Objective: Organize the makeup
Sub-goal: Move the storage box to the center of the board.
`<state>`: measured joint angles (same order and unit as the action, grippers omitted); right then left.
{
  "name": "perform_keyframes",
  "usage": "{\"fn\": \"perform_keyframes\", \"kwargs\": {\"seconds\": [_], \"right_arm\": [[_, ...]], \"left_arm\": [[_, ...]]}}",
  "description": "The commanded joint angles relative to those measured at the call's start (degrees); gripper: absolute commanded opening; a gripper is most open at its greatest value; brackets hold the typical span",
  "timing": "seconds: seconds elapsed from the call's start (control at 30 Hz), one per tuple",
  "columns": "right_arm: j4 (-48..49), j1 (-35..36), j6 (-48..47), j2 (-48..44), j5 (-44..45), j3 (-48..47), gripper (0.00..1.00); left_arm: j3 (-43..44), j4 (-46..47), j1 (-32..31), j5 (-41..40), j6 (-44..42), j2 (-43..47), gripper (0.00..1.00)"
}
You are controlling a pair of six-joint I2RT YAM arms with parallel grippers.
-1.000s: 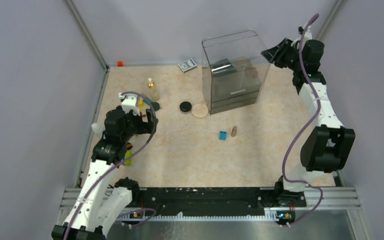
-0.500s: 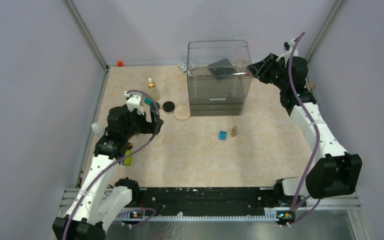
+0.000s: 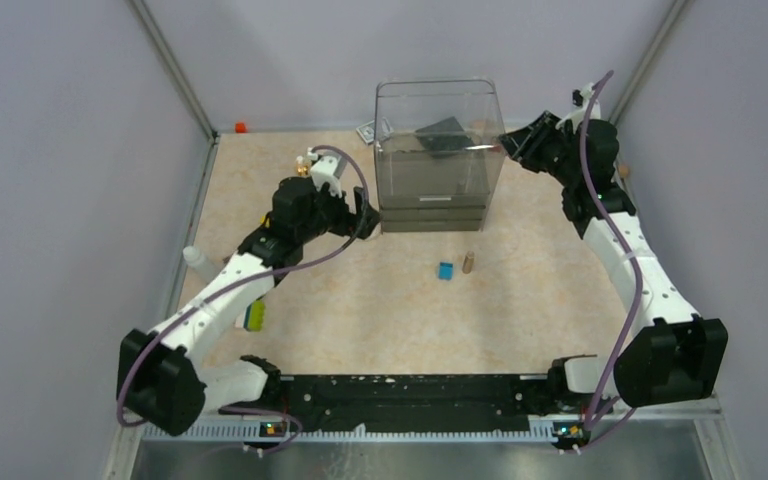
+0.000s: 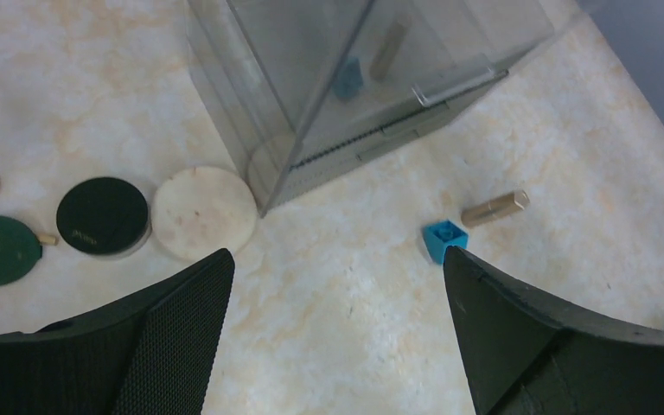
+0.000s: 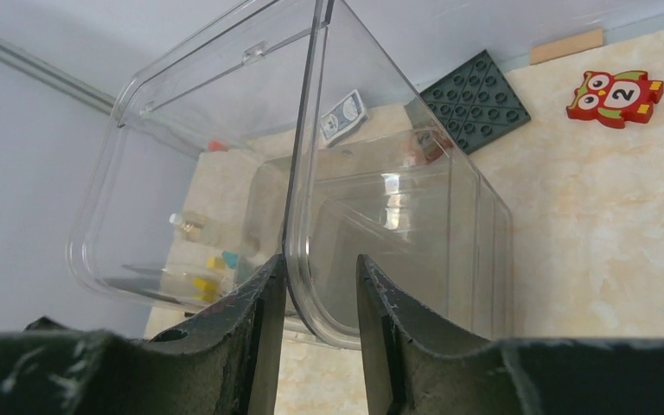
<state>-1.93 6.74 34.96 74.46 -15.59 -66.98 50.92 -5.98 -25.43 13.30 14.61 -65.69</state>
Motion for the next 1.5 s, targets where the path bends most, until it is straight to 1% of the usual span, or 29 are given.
{"fn": "perform_keyframes", "kwargs": {"seconds": [0.0,0.07,0.17,0.4,0.57,0.67,0.73,0.8,0.93,1.03,1.13,1.27,1.37,1.47], "right_arm": [[-0.99,0.25,-1.18,-2.38,1.47,0.91,0.34],[-0.90,0.28,-1.25,-2.55,1.23,0.94,0.35],[-0.53,0.29,-1.06,-2.62,1.01,1.17,0.35],[1.17,0.23,0.15,-1.78,1.26,2.06,0.35],[1.51,0.24,0.53,-1.64,3.15,3.02,0.35],[1.51,0.27,0.42,-1.48,4.20,3.37,0.35],[1.56,0.24,0.27,-1.40,4.42,3.43,0.35],[1.26,0.26,-0.12,-1.61,4.53,3.60,0.35],[0.44,0.25,-1.07,-3.06,6.32,4.39,0.35],[-0.35,0.25,-2.02,-4.01,7.25,4.25,0.35],[-0.88,0.24,-2.53,-4.89,7.31,4.22,0.36],[-1.66,0.25,-3.13,-7.20,8.37,5.74,0.40],[-1.05,0.25,-3.73,-9.97,10.72,8.68,0.45],[-0.60,0.28,-4.63,-12.34,12.14,10.56,0.50]], "left_arm": [[4.53,12.51,-0.45,-6.52,2.96,-9.27,0.95],[7.45,14.19,-0.47,-6.64,2.31,-13.78,0.94],[11.63,17.00,-0.48,-4.66,1.35,-19.19,0.94],[23.80,17.39,-0.50,-2.82,-1.40,-30.88,0.81],[33.67,15.01,-0.42,-0.01,-3.88,-39.79,0.74],[39.20,13.06,-0.33,0.64,-5.08,-45.22,0.74],[41.23,10.84,-0.30,-0.24,-5.68,-47.04,0.76],[40.03,10.19,-0.16,-1.74,-5.69,-46.48,0.81],[32.68,12.28,-0.19,-4.71,-4.44,-40.44,0.94],[28.03,12.18,-0.22,-6.65,-4.00,-34.70,0.99],[24.88,10.48,-0.16,-8.24,-4.09,-29.50,0.99],[22.77,4.68,-0.13,-11.58,-3.59,-23.00,0.99],[21.33,0.49,0.15,-15.05,-2.91,-17.62,0.99],[19.90,-3.41,2.25,-16.58,0.16,-12.02,0.99]]}}
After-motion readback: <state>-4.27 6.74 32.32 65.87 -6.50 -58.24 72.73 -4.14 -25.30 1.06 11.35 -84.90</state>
